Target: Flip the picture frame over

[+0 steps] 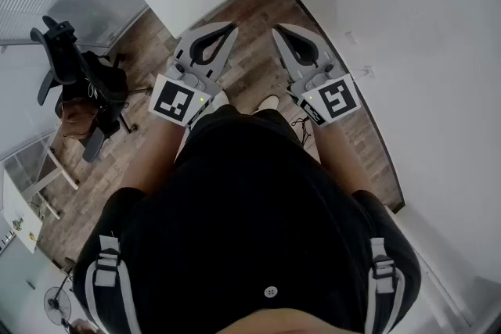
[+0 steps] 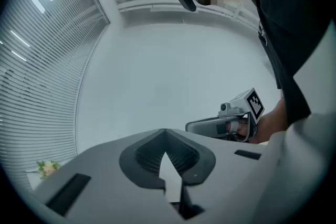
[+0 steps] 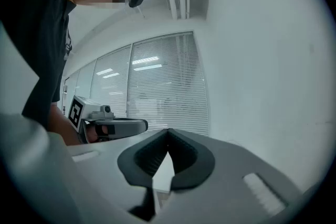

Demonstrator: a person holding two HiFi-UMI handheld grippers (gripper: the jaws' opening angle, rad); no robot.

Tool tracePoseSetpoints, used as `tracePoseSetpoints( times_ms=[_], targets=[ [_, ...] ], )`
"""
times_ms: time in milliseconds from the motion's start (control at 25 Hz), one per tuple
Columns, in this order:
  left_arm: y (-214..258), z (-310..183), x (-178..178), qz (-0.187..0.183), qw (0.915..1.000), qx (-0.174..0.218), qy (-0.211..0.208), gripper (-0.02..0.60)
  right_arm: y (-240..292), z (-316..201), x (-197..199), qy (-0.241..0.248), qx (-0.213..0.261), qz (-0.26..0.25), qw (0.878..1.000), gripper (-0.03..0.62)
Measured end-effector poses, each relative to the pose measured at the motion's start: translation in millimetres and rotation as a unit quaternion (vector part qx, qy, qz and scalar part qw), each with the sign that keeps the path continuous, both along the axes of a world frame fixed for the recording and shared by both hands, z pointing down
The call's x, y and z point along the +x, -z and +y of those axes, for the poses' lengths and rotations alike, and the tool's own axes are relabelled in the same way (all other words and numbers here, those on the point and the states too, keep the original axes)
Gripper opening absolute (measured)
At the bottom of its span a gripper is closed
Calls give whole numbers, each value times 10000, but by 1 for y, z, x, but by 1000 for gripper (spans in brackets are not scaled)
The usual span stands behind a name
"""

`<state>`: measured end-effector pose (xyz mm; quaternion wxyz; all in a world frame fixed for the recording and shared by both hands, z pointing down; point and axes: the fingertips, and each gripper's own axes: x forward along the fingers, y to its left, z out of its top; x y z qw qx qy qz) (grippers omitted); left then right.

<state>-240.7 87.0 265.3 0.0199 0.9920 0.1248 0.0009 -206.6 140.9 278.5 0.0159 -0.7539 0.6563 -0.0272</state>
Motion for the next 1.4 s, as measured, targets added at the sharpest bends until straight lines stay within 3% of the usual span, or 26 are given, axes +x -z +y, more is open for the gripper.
tracePoseSetpoints(
  times_ms=[600,880,1400],
  targets=[
    [-16,35,-7,-51,9998,23,184,2,-5,42,1,15,39,-175,9998,11],
    [-18,44,-12,-27,9997,192,163,2,-6,48,-4,4,14,-27,10000,11],
    [-18,45,-3,-33,9996,228,153,2,-8,48,1,-83,120,-189,9997,11]
  ],
)
